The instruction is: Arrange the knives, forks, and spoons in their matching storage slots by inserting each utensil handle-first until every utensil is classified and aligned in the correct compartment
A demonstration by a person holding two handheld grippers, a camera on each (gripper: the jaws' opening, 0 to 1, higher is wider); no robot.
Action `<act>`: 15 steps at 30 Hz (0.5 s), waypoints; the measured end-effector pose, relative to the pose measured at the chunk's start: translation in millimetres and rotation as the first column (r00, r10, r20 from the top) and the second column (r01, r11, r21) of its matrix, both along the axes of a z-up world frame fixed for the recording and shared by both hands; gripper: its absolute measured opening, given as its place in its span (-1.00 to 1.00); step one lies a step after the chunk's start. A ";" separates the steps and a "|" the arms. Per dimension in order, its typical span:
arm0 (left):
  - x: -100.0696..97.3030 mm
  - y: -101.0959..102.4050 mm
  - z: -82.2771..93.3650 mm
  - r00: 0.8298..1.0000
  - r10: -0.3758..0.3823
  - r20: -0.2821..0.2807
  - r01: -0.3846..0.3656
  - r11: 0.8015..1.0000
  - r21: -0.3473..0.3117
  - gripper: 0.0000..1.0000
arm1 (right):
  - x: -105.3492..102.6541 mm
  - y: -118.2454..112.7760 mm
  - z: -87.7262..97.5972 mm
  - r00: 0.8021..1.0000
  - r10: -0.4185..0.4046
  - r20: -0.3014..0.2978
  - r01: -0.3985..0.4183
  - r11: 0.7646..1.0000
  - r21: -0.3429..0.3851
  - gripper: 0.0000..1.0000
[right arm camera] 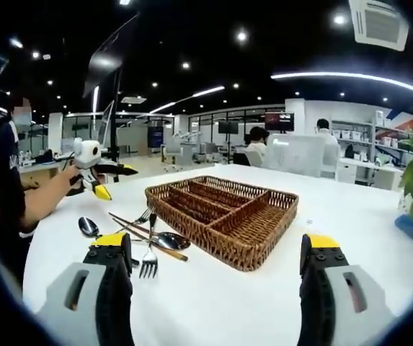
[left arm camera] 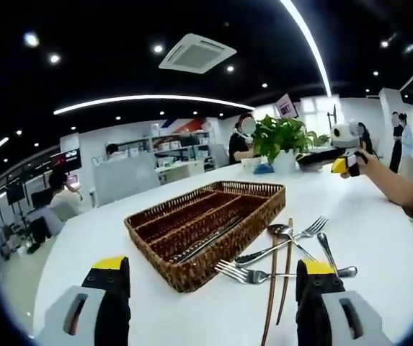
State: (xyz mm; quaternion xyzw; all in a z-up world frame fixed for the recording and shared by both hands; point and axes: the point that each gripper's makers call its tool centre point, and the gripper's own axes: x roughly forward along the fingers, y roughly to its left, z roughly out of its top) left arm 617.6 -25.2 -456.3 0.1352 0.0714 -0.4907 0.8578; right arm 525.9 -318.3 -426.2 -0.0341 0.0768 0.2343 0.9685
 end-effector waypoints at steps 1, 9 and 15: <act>-0.1 -0.2 0.0 1.000 -0.001 0.000 0.001 1.000 0.000 1.00 | -1.2 0.1 -0.7 1.000 0.002 0.000 -0.002 1.000 0.001 0.99; 0.6 -1.8 0.7 1.000 0.001 0.008 -0.001 1.000 0.000 1.00 | 3.3 -10.8 -4.3 1.000 -0.028 -0.005 0.028 1.000 -0.003 0.99; -1.3 -10.9 5.5 1.000 -0.024 0.010 0.024 0.999 -0.021 1.00 | 2.9 -8.0 -3.9 1.000 -0.025 -0.003 0.025 1.000 -0.005 0.99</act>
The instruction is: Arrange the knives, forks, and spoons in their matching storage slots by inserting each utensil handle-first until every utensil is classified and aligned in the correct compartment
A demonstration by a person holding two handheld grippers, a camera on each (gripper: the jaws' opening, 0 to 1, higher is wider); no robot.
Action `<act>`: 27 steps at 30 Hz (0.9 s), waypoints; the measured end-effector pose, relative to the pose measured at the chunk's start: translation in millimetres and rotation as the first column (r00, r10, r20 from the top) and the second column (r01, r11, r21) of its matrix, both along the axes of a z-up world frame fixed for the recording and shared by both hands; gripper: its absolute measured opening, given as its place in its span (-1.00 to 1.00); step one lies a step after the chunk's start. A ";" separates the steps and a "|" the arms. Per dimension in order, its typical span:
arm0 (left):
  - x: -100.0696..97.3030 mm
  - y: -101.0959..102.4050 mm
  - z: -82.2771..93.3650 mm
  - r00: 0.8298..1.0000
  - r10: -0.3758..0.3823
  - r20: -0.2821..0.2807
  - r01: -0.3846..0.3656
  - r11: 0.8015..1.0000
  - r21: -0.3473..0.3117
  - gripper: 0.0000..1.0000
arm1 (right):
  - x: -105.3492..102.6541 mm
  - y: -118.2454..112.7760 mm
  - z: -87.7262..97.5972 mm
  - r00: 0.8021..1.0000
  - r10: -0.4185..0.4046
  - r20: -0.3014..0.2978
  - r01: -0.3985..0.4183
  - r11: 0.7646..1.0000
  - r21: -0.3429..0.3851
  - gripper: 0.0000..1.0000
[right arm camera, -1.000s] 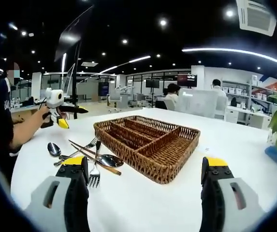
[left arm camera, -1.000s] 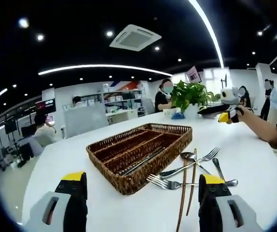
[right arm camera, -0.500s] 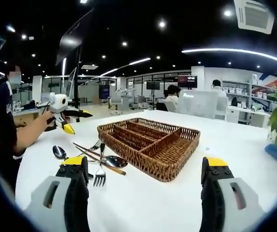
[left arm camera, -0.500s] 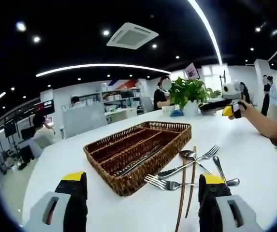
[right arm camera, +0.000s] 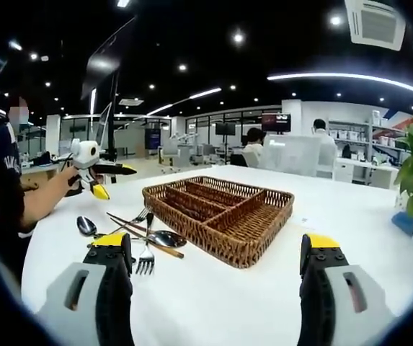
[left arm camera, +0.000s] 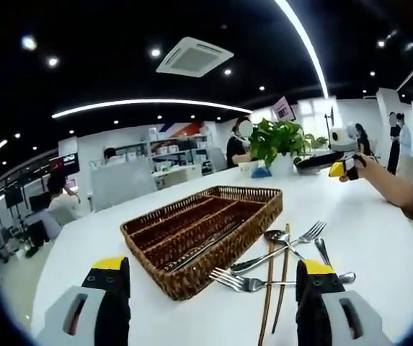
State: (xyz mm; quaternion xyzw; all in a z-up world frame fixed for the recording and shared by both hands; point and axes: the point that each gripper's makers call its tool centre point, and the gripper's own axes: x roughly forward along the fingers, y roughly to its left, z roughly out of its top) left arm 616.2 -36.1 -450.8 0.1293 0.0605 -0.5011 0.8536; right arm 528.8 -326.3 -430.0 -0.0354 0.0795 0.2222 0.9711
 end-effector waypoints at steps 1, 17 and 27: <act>-0.2 -2.4 0.8 1.000 -0.004 -0.004 0.004 1.000 -0.004 1.00 | 0.0 -0.1 0.0 1.000 0.000 0.000 0.000 1.000 -0.001 0.99; -16.6 -45.4 8.0 1.000 -0.011 0.024 0.010 1.000 0.004 1.00 | -0.1 2.5 0.7 1.000 0.004 0.003 -0.004 1.000 0.000 0.99; -22.4 -75.9 0.5 0.999 -0.035 0.022 0.034 0.998 0.051 1.00 | -0.1 4.1 0.9 1.000 0.008 0.003 -0.008 1.000 0.001 0.99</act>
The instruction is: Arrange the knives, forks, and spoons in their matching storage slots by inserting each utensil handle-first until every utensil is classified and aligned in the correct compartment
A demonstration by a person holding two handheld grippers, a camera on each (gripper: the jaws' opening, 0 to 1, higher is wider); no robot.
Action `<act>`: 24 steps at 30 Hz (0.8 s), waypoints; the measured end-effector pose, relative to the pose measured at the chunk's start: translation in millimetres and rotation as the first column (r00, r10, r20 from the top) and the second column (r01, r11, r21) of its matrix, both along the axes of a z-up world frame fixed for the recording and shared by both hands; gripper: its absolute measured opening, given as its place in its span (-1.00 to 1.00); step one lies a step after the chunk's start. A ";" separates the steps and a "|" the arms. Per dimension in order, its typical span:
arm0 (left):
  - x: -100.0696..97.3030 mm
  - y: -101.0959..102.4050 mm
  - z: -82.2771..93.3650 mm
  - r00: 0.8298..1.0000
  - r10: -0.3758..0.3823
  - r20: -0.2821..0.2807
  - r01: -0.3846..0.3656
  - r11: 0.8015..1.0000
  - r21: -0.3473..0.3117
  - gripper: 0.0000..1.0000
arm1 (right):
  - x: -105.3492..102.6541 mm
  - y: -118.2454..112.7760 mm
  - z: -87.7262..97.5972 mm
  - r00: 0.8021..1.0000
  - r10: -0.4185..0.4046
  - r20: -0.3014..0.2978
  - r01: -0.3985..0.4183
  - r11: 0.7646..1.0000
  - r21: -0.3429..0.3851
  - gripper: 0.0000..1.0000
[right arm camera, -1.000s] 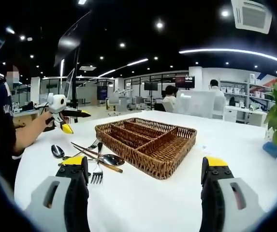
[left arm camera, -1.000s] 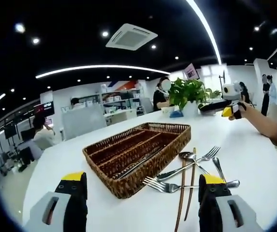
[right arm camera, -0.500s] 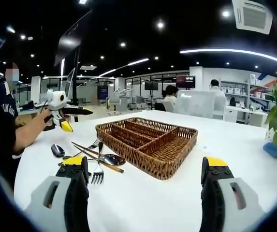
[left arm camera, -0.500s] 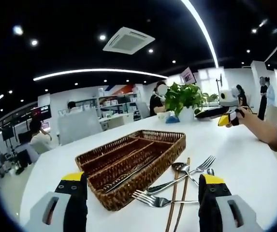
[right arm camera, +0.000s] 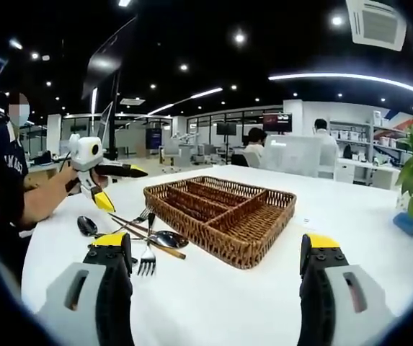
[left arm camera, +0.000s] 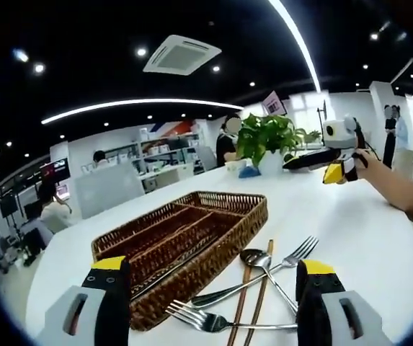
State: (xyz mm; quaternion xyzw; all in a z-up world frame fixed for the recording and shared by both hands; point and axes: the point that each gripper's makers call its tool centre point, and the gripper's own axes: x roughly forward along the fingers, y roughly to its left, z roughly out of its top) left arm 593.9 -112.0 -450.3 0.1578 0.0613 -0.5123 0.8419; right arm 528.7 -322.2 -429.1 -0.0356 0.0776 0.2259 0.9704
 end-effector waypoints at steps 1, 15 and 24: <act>-0.2 -1.4 -0.4 1.000 -0.001 0.001 0.001 1.000 0.002 1.00 | 0.0 0.2 0.1 1.000 0.000 0.000 0.000 1.000 0.001 0.99; -2.5 -30.9 -27.1 1.000 -0.002 -0.001 0.002 0.996 0.086 1.00 | -0.5 1.1 0.5 1.000 0.001 0.002 -0.001 1.000 0.001 0.99; -7.6 -34.7 -41.5 0.999 -0.021 -0.033 0.025 0.990 0.138 0.76 | -0.6 1.4 3.1 1.000 0.002 0.009 -0.002 1.000 0.004 0.99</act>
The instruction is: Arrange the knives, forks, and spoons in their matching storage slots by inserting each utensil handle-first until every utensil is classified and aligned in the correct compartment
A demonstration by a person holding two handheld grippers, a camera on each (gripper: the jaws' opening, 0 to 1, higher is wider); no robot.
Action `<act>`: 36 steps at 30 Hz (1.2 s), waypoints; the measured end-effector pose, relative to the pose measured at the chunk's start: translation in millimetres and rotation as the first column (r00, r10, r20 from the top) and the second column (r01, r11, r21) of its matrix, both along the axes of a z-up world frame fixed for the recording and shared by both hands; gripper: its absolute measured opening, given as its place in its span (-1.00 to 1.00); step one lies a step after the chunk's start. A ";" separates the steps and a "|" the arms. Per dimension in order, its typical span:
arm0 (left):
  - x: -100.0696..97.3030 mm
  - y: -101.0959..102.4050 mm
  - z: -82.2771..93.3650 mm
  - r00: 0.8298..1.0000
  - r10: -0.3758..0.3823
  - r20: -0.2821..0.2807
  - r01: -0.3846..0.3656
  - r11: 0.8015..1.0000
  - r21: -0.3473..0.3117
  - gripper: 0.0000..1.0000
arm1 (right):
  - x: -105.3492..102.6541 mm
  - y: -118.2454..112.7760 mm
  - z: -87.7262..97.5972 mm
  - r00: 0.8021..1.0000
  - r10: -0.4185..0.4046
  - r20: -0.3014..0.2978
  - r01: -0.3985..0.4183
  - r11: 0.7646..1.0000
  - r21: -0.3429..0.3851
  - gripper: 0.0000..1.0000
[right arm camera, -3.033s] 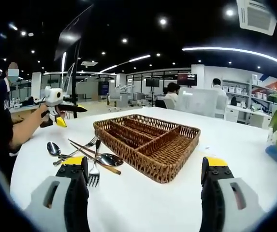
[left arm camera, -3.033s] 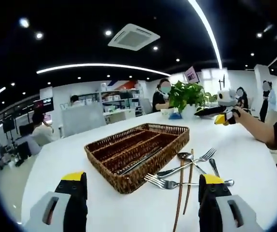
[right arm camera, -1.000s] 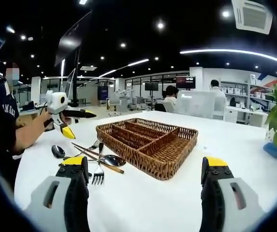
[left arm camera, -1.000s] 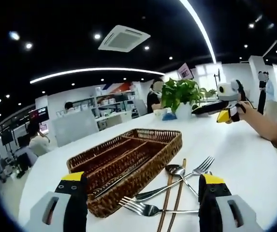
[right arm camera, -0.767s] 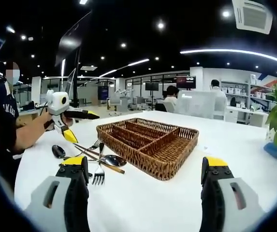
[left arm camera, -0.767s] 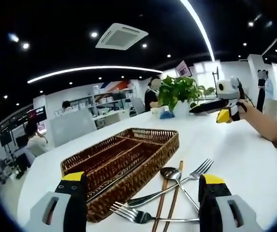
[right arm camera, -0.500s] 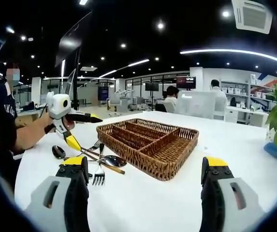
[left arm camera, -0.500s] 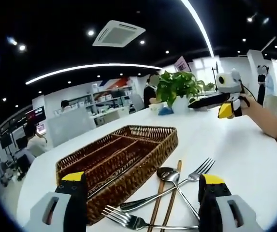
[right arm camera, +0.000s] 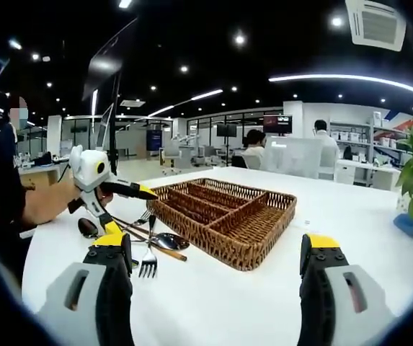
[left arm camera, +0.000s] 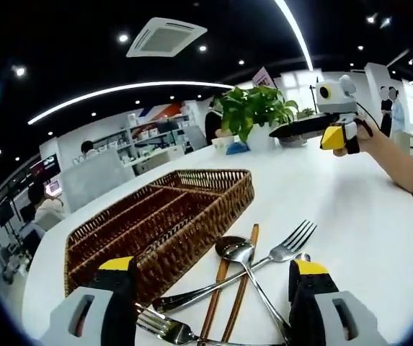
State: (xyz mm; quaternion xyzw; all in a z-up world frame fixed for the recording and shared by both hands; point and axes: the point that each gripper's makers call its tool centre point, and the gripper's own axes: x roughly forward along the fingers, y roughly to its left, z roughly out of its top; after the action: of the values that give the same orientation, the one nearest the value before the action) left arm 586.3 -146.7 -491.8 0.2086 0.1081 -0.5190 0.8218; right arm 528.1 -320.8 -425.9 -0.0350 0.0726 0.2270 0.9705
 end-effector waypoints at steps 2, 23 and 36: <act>-3.4 -1.5 -1.7 1.000 -0.009 -0.016 0.009 1.000 0.003 0.66 | 0.0 0.3 0.4 1.000 0.001 0.001 -0.001 1.000 0.000 0.99; -38.2 -14.7 -34.2 0.982 -0.133 -0.137 0.149 0.982 0.116 -0.63 | -1.4 -0.3 4.1 1.000 0.000 0.011 0.000 1.000 0.003 0.99; -38.8 -19.7 -36.1 0.981 -0.138 -0.139 0.156 0.979 0.131 -0.82 | -1.3 -0.7 3.8 1.000 0.000 0.011 0.000 1.000 0.002 0.99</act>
State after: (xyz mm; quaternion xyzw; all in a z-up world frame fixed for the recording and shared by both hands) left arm 547.5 -166.4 -527.9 0.2397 0.1815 -0.5820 0.7555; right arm 526.9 -321.5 -422.1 -0.0353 0.0670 0.2271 0.9709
